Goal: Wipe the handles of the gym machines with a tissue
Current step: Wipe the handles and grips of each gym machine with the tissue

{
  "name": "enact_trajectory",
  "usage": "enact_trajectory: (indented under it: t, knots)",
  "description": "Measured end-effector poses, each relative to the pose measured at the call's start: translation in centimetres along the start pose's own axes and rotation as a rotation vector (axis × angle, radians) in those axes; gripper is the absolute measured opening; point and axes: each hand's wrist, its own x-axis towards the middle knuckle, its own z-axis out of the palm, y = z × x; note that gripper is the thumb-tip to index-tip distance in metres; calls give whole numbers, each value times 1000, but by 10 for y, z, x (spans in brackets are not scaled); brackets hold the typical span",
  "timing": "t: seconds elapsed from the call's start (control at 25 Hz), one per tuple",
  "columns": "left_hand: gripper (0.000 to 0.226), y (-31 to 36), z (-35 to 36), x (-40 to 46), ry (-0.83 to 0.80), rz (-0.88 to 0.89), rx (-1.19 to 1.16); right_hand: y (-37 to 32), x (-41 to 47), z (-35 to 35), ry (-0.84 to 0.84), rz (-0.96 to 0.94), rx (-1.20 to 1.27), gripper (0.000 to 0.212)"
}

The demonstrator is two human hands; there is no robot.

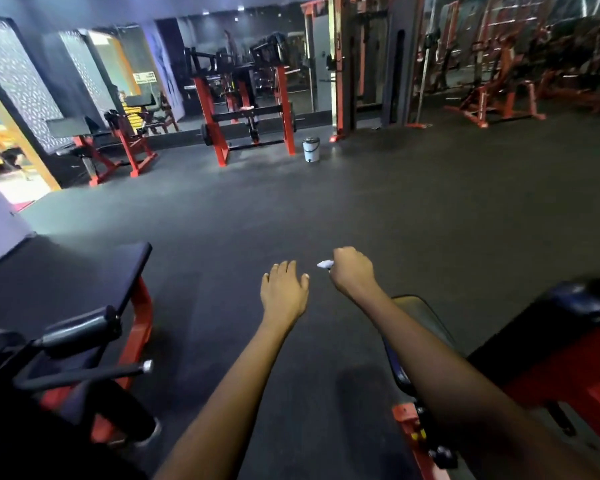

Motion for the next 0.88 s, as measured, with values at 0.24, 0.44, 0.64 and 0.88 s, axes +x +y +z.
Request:
enact_trajectory:
  t: [0.24,0.44,0.64,0.88]
  knots:
    - [49,-36,22,95,6,-108,27,-20,114,31,-27,-61,87,20]
    - [48,-98,39,168,70,-266,64,-68,215,74,-124,-208,109,18]
    - [51,-153,55,230,74,-425,88,-129,318,124,-185,-386,144,20]
    - [50,-222,57,282,171,-696,83,-234,400,185,-340,-704,158,24]
